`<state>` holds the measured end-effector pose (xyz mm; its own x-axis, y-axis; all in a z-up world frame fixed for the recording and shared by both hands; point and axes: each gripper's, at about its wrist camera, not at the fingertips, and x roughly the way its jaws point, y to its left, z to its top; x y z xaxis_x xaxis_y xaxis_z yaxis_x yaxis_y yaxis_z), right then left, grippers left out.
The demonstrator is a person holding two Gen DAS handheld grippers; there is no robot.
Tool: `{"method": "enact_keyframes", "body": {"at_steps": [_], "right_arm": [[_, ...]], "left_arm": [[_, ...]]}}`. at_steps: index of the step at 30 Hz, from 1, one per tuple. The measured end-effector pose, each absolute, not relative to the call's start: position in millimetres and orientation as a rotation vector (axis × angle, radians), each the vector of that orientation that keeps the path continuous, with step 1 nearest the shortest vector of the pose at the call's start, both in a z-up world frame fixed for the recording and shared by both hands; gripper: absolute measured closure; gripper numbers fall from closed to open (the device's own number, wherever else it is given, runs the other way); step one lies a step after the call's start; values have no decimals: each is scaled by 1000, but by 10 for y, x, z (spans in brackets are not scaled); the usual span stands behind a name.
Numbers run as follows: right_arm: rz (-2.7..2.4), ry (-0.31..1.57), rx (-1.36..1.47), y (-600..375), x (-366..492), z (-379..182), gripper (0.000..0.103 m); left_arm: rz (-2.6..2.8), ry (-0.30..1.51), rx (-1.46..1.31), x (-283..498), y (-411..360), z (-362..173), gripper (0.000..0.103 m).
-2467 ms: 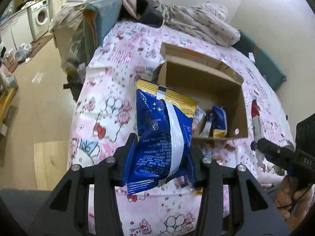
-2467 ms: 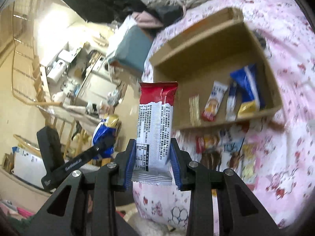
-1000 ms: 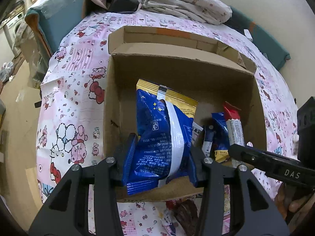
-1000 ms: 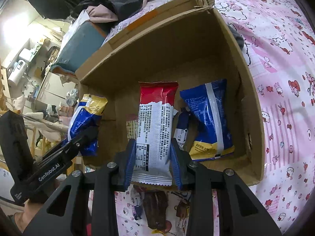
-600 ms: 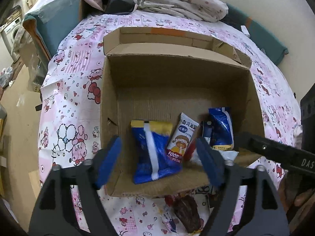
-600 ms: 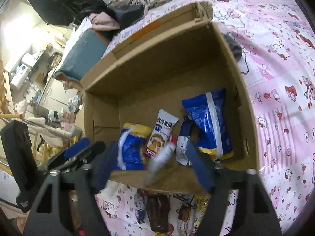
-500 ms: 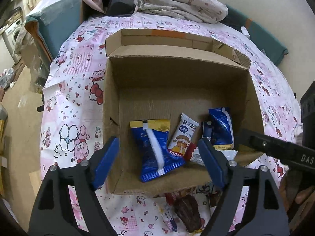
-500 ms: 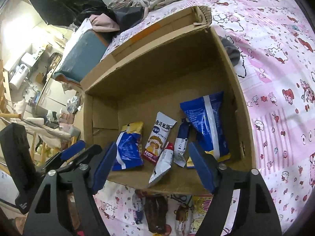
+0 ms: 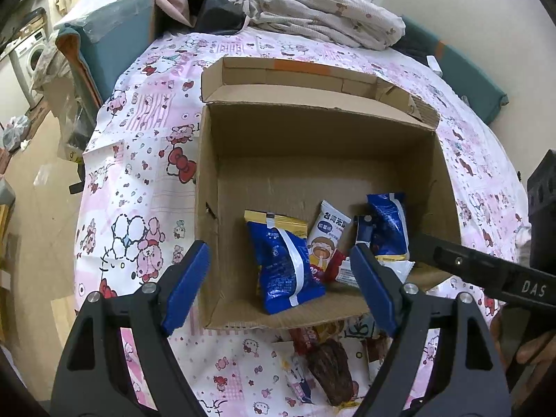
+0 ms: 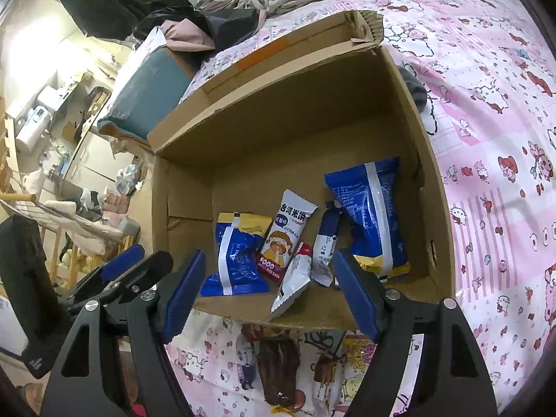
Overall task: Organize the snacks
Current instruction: 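Grasp a white-yellow bar with the left gripper while the right grasps a yellow cartoon bar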
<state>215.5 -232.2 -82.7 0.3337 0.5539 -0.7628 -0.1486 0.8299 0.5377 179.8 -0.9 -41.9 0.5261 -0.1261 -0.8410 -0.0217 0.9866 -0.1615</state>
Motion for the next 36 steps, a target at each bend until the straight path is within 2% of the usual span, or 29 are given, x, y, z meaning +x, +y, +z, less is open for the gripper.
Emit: {"method": "enact_keyframes", "body": {"at_steps": [25,36], "right_arm": [[421,1173,466,-2584,1535,-751,24],[374,1206,453,-2687,1265,-822,24]], "left_arm": [[6,983,-215,1275,244,-268,23],[21,1045,-232,1013,255,-449,23]]}}
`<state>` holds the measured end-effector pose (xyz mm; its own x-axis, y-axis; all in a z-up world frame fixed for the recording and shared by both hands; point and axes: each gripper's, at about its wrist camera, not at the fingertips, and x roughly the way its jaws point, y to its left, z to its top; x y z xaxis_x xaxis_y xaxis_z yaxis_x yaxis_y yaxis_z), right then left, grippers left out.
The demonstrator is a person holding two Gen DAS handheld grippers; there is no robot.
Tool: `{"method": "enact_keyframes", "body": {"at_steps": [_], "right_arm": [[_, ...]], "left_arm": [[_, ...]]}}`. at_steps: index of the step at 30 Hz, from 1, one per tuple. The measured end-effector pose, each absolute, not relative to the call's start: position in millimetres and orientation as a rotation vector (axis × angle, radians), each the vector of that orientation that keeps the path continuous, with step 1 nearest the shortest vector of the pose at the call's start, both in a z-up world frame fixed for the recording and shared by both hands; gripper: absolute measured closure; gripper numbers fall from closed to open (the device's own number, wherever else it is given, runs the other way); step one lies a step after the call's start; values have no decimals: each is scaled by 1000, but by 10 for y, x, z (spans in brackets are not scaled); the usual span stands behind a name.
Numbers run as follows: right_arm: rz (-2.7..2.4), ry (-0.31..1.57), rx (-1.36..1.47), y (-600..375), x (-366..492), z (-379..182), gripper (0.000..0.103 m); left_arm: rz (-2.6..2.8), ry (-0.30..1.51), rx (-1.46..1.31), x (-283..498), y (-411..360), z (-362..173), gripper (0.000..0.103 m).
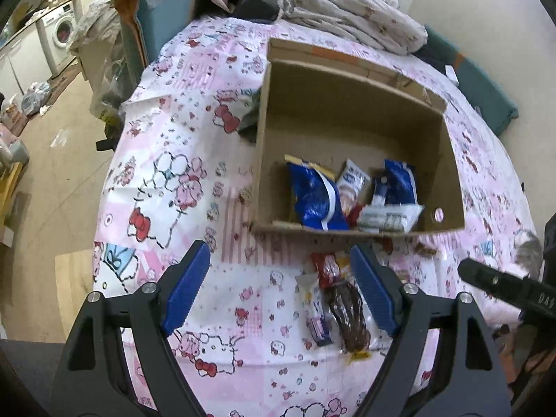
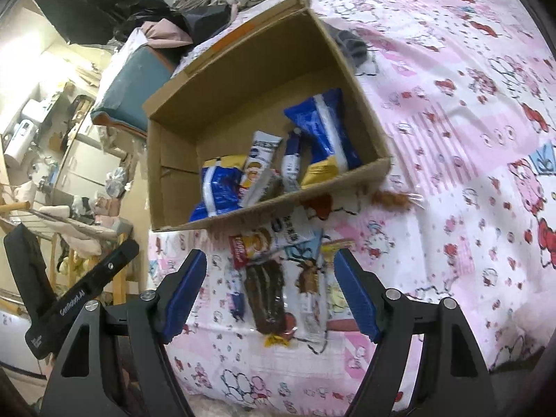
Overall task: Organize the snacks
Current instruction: 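Grasp a white-yellow bar with the left gripper while the right grasps a yellow cartoon bar, then lift both bars and carry them over the box with both grippers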
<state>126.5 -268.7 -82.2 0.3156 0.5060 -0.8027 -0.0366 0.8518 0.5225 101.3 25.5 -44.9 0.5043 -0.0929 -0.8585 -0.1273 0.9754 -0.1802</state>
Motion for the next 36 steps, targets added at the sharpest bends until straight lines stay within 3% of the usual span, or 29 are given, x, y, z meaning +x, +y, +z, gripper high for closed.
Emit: {"method": "enact_keyframes", "body": {"at_steps": [7,15,17,22,24,27,30,31,35,36], "right_arm": [[308,1236,468,-2805,1270,-912,24],[259,1279,496,-2871,1299,-1032,24],[251,1274,491,-2887,1296,-1023,24],[236,1280,505,-2942,1299,-1049,24],[234,1286,505,-2936,1310,-1065,24],[237,1300,495,-2896,1331,-1096,24],[200,1322,395,-2833,1341,-1129,24],[200,1341,367,-2811,1348,-1166,27],[209,1463,269,-2656,1359,-1448,65],[215,1494,238,-2589,1361,-1534,67]], "left_arm": [[9,1104,-228,975,129,-631,23],[-66,1290,-174,1039,-187,-1245,24],[-80,1319,-158,1052,-252,-1345,30],[-67,1391,-169,1082,-286,-1562,59],[-59,1407,-192,1077,-260,-1609,61],[-63,1428,-164,1066,-269,-1615,90],[-61,1401,-139,1001,-239,-1480,90],[-59,1400,-149,990,-227,-1451,90],[-37,1399,-197,901,-101,-1369,90],[-35,1394,-197,887,-90,-1350,90]]}}
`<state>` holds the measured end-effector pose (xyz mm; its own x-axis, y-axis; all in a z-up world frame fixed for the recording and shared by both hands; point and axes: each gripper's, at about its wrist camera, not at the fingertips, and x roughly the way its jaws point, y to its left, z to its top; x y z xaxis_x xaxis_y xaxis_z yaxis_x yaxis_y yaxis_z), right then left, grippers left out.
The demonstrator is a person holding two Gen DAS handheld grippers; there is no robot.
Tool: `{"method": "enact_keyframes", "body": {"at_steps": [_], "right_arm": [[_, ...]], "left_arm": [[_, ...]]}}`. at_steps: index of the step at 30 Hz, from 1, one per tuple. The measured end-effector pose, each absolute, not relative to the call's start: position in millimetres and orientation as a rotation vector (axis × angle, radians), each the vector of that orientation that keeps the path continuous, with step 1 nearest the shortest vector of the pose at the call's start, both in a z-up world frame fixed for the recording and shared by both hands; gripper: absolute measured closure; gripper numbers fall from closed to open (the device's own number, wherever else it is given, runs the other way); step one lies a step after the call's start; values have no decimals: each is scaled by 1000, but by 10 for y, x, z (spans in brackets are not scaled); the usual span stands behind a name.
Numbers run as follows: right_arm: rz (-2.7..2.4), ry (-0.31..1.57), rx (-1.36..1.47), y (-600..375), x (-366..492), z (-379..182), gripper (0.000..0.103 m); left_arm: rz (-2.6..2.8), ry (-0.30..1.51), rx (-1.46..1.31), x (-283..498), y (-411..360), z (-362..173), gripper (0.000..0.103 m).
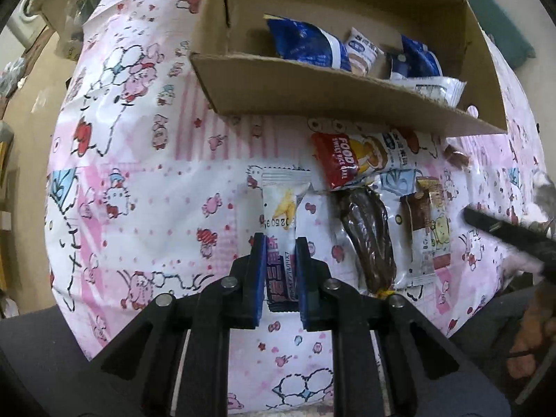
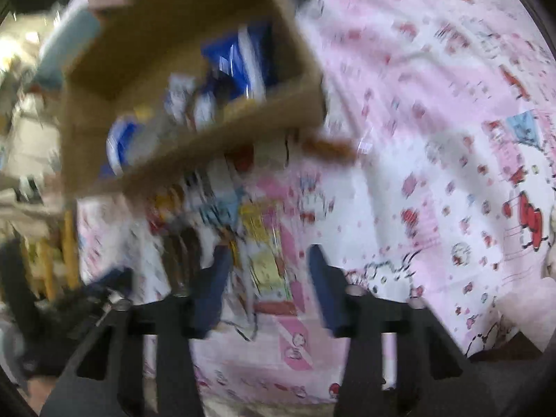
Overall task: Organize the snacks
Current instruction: 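Lift both bars and carry them over the box with both grippers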
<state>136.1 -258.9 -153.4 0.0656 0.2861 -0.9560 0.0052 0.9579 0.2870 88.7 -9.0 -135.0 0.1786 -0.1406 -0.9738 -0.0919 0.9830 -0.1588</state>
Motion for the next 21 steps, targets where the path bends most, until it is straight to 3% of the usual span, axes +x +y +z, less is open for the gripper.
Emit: {"method": "enact_keyframes", "body": {"at_steps": [6,8,18,21], "right_arm": [[230,1542,98,-2327,1372,-1729,67],[213,1526,33,-2306,1348,-1714,75],[324,1448,241,-2552,1164,-1316,75],[398,1399,316,-2664,1030,-1071,75]], "left_arm": [[-20,1372,-222,897,-2,-1257,90],[-17,1368,-224,901,35,-1232,90],[-2,1333,-250,882,163,-1075,90],[-45,1344,-368,804,247,-877,90]]}}
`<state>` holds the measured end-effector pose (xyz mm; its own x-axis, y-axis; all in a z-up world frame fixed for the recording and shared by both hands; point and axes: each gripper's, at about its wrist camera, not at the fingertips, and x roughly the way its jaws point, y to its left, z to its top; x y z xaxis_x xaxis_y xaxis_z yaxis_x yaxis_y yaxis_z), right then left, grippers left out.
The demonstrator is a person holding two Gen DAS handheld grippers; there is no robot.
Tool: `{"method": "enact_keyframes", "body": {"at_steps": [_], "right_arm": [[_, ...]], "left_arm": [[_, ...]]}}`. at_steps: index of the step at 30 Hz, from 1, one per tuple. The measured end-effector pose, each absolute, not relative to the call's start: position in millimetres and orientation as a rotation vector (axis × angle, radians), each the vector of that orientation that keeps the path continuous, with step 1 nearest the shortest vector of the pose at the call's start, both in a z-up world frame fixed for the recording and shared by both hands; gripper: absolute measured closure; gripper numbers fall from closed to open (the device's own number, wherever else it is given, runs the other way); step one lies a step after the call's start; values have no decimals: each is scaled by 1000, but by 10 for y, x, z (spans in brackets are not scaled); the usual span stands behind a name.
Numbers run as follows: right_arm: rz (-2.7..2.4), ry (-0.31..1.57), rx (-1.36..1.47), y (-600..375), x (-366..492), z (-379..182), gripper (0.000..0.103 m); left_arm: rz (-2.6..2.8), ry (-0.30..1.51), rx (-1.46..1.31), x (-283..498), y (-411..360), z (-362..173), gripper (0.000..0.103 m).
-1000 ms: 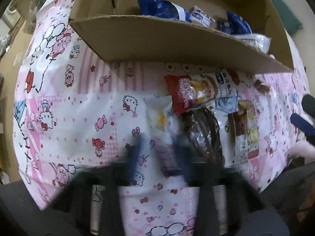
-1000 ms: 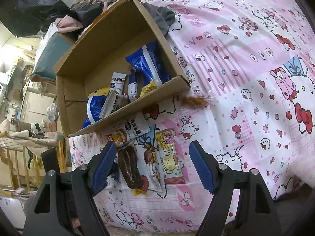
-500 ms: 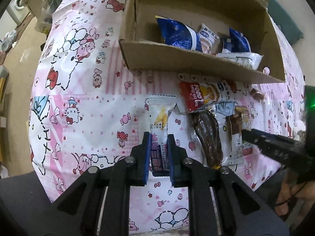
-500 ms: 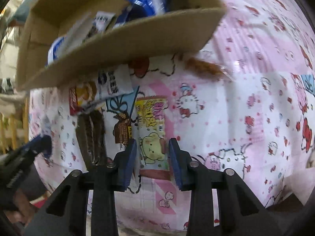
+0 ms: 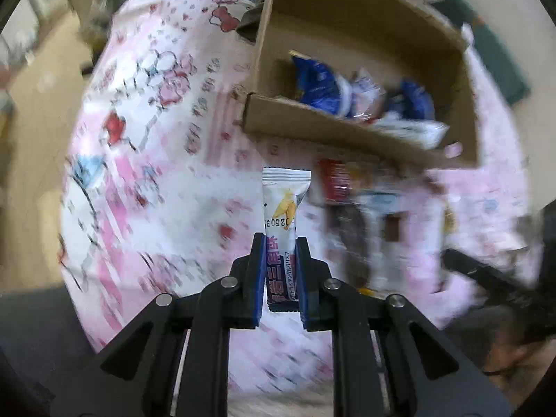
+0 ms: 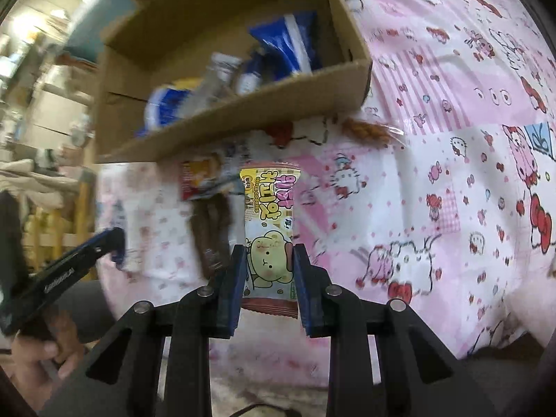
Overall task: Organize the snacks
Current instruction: 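Lift both bars and carry them over the box with both grippers, then open both grippers to release the two bars into the box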
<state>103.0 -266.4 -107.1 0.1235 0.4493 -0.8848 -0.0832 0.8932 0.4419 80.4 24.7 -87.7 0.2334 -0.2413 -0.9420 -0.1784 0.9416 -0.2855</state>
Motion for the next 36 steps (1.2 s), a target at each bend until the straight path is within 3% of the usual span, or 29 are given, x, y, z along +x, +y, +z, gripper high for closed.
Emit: {"method": "enact_keyframes", "body": {"at_steps": [6,11,25,36], "right_arm": [[453,1288,320,-2721,1014,-603,75],[450,1214,319,-2702,1374,-448,75],[442,1062,361,-2662,2028,-515,75],[395,1085,322,-2613,2173,-719,75]], "left_arm": [[-60,1151,-233,900,306,-68,90],[-53,1079,-202,1163,321,198,90],[-41,1075,-153,1788,108,-107,90],[-56,1050,-194,1928,80,-446,90]]}}
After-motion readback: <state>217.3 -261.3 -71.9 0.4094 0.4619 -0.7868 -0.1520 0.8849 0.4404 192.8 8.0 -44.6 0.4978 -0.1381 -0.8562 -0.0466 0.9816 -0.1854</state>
